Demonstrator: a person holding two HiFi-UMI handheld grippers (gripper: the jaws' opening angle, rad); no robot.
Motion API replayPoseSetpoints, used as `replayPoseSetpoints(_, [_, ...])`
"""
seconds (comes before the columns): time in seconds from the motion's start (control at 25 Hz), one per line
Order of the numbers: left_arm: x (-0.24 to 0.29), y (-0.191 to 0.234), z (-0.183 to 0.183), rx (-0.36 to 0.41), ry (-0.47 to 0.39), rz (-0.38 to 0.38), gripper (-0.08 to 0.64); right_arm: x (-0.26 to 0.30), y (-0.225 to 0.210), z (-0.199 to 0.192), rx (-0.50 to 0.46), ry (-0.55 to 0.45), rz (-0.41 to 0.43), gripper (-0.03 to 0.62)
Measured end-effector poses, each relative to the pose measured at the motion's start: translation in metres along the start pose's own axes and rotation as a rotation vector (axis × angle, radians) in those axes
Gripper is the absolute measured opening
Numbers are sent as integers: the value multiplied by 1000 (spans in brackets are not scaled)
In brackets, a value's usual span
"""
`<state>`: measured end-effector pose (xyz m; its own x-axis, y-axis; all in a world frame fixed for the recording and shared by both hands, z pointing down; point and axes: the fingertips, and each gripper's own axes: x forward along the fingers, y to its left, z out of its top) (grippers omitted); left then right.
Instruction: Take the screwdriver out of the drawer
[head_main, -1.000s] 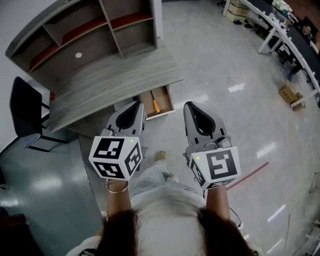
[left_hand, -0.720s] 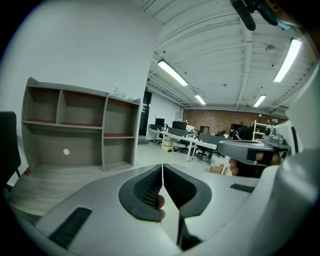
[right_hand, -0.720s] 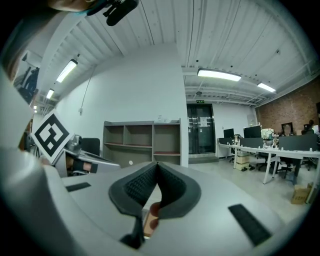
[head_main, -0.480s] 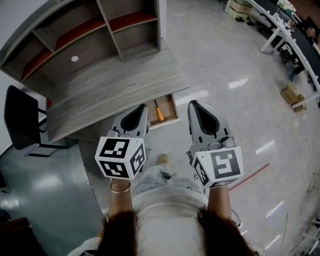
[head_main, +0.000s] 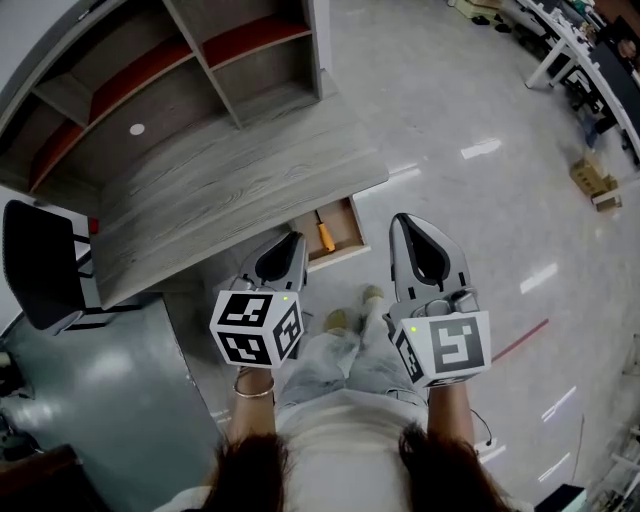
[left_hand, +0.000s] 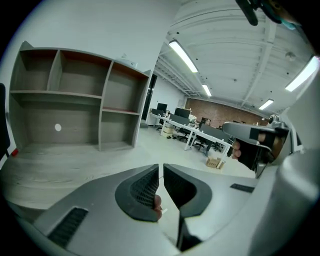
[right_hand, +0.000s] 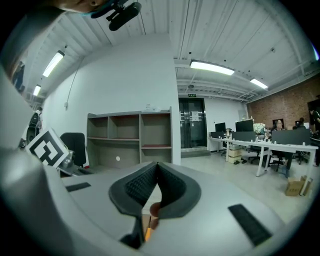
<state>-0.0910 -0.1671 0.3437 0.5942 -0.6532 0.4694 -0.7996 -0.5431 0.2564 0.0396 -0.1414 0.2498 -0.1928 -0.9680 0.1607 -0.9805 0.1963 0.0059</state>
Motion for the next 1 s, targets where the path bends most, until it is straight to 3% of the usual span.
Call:
replayPoseSetpoints(0.32, [48, 10, -27, -79, 50, 59, 21, 35, -33, -23, -20, 16, 32, 26])
replayPoseSetpoints(0.56, [87, 13, -52, -132, 111, 109, 21, 62, -51, -47, -39, 65, 103, 26])
replayPoseSetpoints(1.0, [151, 35, -106, -246, 214, 211, 21, 104, -76, -98, 17, 168, 213, 26])
